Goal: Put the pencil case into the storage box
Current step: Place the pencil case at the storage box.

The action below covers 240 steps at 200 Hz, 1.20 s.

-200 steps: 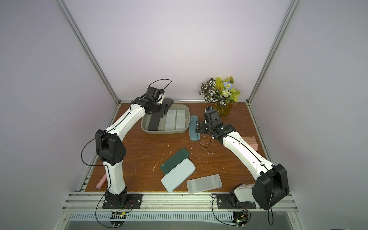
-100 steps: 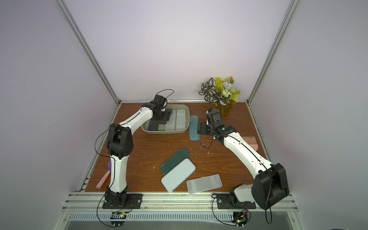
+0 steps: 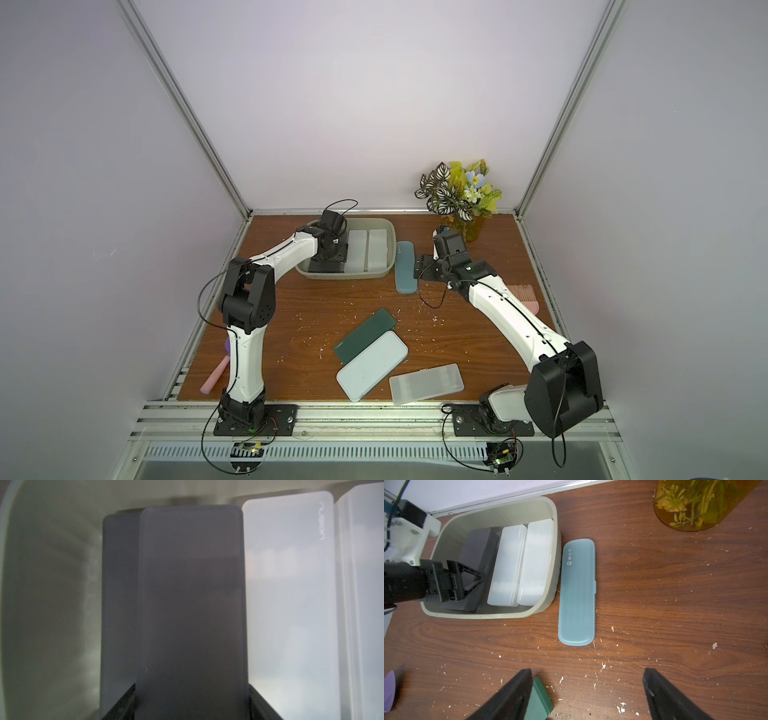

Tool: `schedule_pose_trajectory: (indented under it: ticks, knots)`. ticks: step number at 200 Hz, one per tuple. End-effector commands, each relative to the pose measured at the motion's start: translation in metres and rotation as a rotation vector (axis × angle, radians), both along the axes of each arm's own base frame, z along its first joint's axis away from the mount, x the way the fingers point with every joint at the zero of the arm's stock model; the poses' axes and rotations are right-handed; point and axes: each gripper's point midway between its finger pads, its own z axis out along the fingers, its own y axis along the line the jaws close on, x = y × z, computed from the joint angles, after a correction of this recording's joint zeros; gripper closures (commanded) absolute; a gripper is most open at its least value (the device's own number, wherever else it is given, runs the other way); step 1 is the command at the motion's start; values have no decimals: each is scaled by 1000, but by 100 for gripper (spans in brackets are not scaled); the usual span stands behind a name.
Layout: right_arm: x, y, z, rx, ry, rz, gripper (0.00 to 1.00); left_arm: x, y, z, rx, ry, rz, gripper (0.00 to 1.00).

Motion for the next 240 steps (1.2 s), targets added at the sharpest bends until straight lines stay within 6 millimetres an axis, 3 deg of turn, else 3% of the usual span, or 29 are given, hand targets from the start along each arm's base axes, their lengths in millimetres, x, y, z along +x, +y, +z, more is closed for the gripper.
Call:
schedule_pose_trajectory:
  ticks: [1, 54, 149, 197, 240]
  knots:
    - [1, 1, 6, 14, -28, 11, 10, 8, 13, 23, -9, -57, 40, 29]
    - [2, 1, 7, 15, -28, 8, 10, 18, -8, 2, -71, -18, -10, 28]
    - [4, 4, 3, 23, -15, 9, 10, 12, -46, -19, -82, 21, -110, 28]
    - [4, 3, 3, 20, -14, 8, 10, 14, -35, -27, -68, 32, -82, 27]
    - [6, 5, 3, 22, -13, 12, 10, 9, 1, -30, -20, 43, -12, 26]
